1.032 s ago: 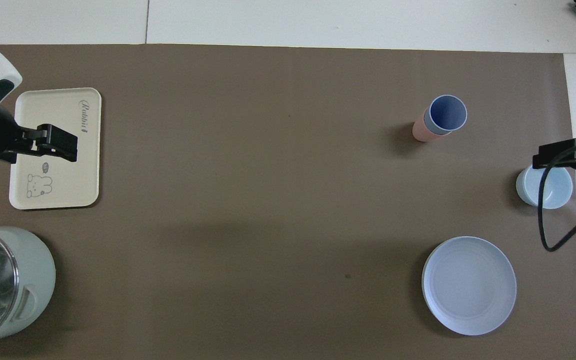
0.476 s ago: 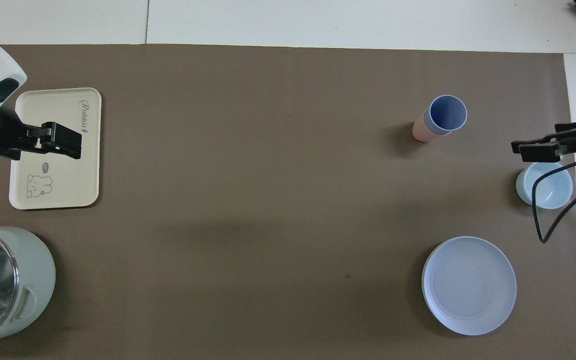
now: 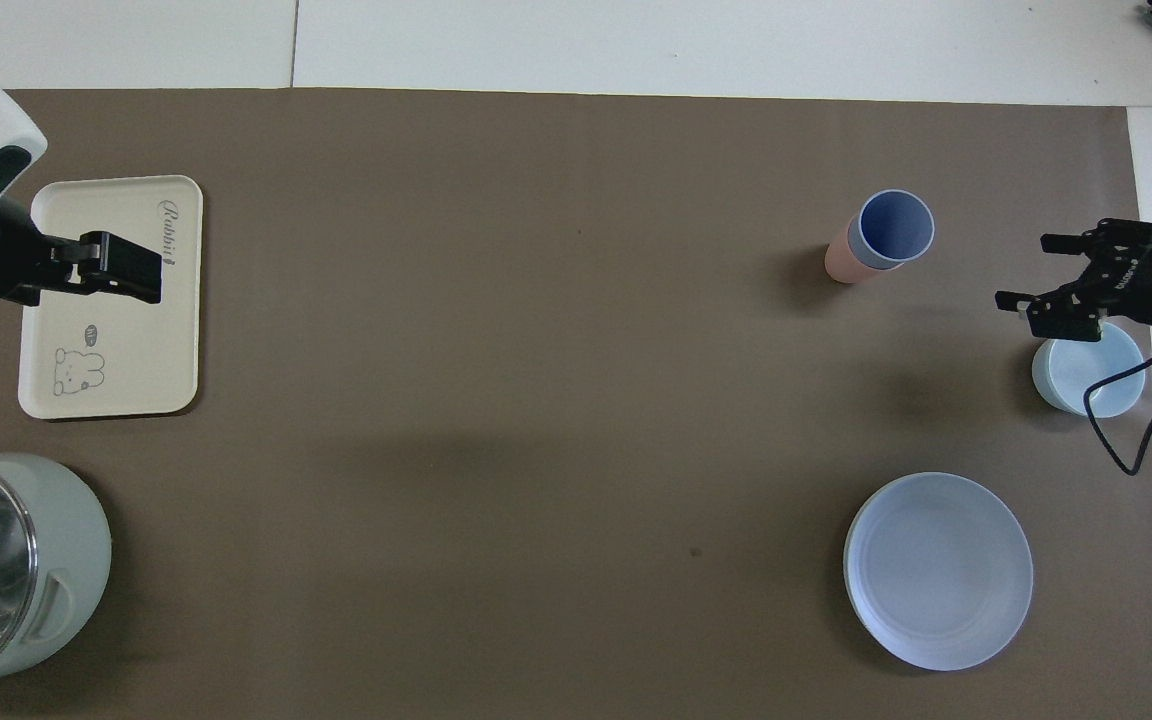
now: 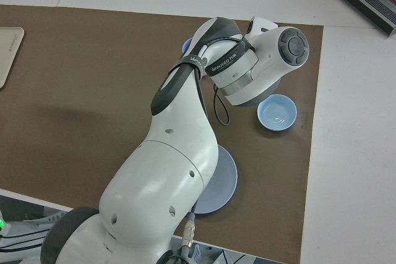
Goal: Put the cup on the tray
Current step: 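Move the right gripper toward the nested blue and pink cups, then lower the right gripper onto the blue cup rim and close it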
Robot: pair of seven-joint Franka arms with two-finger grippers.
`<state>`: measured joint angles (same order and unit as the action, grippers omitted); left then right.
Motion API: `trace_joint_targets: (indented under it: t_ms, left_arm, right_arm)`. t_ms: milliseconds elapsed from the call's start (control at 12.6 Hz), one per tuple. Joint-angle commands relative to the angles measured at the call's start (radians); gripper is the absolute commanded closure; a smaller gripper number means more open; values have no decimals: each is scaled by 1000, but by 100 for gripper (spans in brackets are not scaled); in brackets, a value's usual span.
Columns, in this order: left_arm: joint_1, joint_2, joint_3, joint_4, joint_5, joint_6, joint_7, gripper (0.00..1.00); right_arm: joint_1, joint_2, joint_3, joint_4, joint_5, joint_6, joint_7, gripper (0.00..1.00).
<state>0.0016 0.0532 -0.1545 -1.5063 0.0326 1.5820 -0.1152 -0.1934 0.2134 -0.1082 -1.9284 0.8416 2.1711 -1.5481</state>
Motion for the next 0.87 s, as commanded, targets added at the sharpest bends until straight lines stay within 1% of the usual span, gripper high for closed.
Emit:
trace_joint_targets:
  t_ms: [0, 159, 238, 397, 476, 635, 794]
  left_arm:
    - [-5, -15, 12, -15, 10, 15, -3, 0]
    - [-2, -16, 12, -17, 10, 19, -1, 0]
    - [-2, -15, 13, -12, 12, 19, -3, 0]
    - [-6, -16, 15, -12, 12, 16, -4, 0]
    - [-6, -16, 13, -15, 12, 16, -3, 0]
    - [-5, -16, 12, -15, 12, 18, -1, 0]
    - [-9, -19, 12, -20, 10, 16, -10, 0]
  right_arm:
    - [-4, 84, 15, 5, 141, 0, -136, 0]
    - [2, 160, 18, 6, 368, -39, -339, 0]
    - [8, 181, 18, 6, 393, -57, -389, 0]
    - [11, 184, 19, 5, 407, -65, -496, 0]
    - [11, 187, 19, 3, 443, -89, -538, 0]
    - [12, 221, 19, 0, 570, -128, -665, 0]
    - [41, 227, 19, 0, 641, -128, -688, 0]
